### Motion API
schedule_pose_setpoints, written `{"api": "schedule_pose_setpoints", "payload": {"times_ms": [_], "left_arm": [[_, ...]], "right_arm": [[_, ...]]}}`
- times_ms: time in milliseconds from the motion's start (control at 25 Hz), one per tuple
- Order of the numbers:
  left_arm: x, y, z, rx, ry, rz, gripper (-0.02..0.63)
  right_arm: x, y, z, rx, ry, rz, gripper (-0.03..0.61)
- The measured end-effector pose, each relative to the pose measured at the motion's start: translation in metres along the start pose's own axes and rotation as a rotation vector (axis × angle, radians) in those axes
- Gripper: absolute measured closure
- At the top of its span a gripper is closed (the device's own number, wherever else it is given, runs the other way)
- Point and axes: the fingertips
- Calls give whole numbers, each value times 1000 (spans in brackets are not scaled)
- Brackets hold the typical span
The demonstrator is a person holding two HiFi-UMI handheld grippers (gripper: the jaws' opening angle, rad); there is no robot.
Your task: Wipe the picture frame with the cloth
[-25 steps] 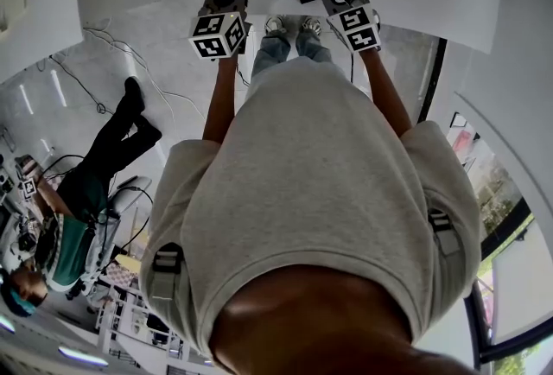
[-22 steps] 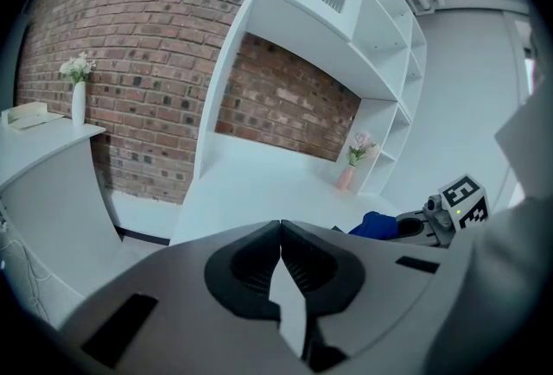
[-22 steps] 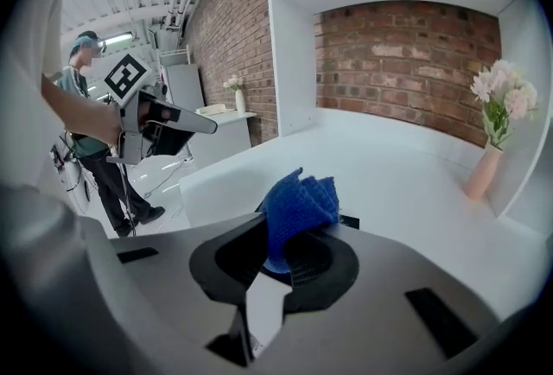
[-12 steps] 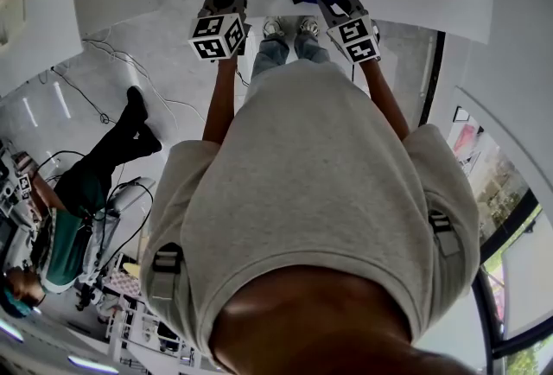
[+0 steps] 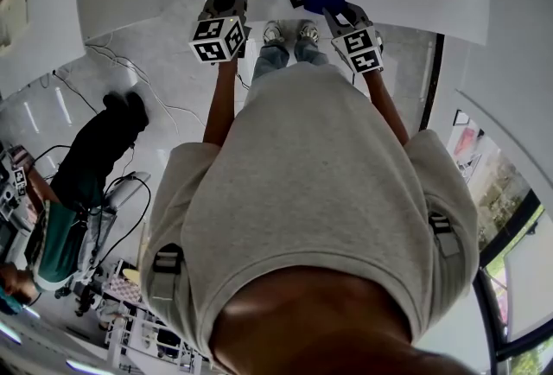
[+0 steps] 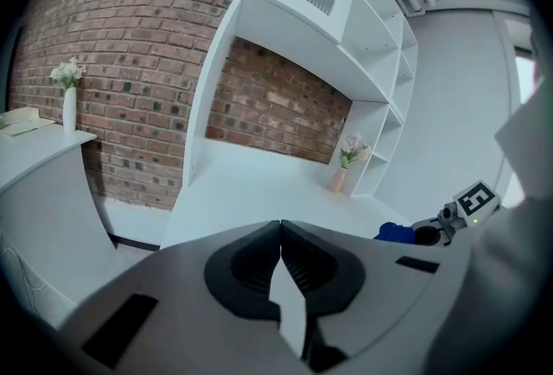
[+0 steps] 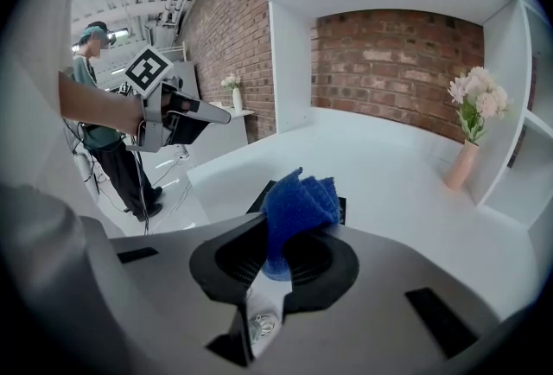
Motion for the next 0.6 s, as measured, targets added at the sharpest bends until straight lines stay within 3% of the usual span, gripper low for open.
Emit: {"api": "schedule_pose_setpoints", "payload": {"times_ms": [600], "left_arm": [[-9, -2, 14, 11, 48, 14, 597]], "right_arm": [[44, 83, -34, 112, -22, 82, 523]]}}
Point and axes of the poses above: the fingertips, and each gripper's own axes: z backward along the fingers, x to its right, y out of its top, and after that the axes turned 14 degrees about -z, right-handed
